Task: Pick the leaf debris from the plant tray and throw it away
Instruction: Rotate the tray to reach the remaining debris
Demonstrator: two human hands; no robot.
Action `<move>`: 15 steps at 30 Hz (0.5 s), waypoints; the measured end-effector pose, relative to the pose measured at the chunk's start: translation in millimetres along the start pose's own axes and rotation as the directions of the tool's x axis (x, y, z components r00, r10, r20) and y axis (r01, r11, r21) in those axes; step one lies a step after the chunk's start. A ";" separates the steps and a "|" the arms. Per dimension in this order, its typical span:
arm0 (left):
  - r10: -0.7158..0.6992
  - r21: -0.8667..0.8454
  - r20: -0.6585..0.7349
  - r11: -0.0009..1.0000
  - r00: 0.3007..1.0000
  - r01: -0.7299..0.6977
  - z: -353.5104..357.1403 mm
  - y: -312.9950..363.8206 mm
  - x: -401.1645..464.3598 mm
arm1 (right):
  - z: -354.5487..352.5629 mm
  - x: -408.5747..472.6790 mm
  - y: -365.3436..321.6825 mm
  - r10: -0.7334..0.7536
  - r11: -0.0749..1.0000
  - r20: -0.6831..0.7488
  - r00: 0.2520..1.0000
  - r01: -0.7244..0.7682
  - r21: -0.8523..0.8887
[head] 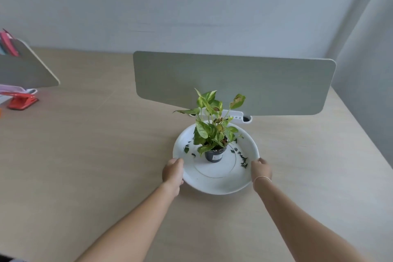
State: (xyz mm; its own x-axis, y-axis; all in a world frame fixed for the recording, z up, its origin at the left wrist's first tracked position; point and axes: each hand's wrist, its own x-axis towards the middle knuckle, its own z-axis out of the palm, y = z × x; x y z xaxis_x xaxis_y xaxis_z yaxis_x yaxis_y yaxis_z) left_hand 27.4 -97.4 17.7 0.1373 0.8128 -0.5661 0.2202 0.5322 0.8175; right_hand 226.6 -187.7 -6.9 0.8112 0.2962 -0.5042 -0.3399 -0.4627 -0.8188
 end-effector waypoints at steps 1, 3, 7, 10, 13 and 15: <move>0.001 -0.006 -0.020 1.000 1.000 -0.001 0.3 0.5 3.7 | 0.2 4.3 1.0 0.032 0.999 0.002 0.999 -0.032 -0.003; -0.002 -0.026 -0.059 1.000 0.998 0.001 0.7 -0.8 12.1 | -0.4 12.4 3.5 0.090 0.996 0.031 0.995 -0.090 0.009; -0.023 -0.018 -0.087 1.000 0.996 0.021 1.6 0.6 24.2 | -2.7 14.1 3.3 0.168 0.984 0.065 0.984 -0.171 0.053; -0.023 -0.012 -0.092 1.000 0.996 0.022 4.6 3.4 39.8 | -0.5 9.6 3.8 0.205 0.969 0.068 0.976 -0.212 0.126; -0.028 -0.020 -0.059 0.999 0.998 0.027 12.5 3.8 51.4 | 7.4 6.6 9.1 0.228 0.951 0.067 0.971 -0.237 0.197; -0.017 -0.014 -0.050 1.000 0.999 0.016 19.2 2.8 52.2 | 16.4 0.7 12.9 0.249 0.930 0.084 0.965 -0.262 0.258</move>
State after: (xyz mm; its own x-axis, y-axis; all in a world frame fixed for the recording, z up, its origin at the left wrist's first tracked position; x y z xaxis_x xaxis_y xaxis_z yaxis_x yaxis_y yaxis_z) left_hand 53.7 -58.0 -11.6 0.0849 0.8144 -0.5740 0.2089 0.5487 0.8095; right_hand 215.0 -179.7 -22.4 0.6582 0.2412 -0.7131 -0.6516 -0.2920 -0.7002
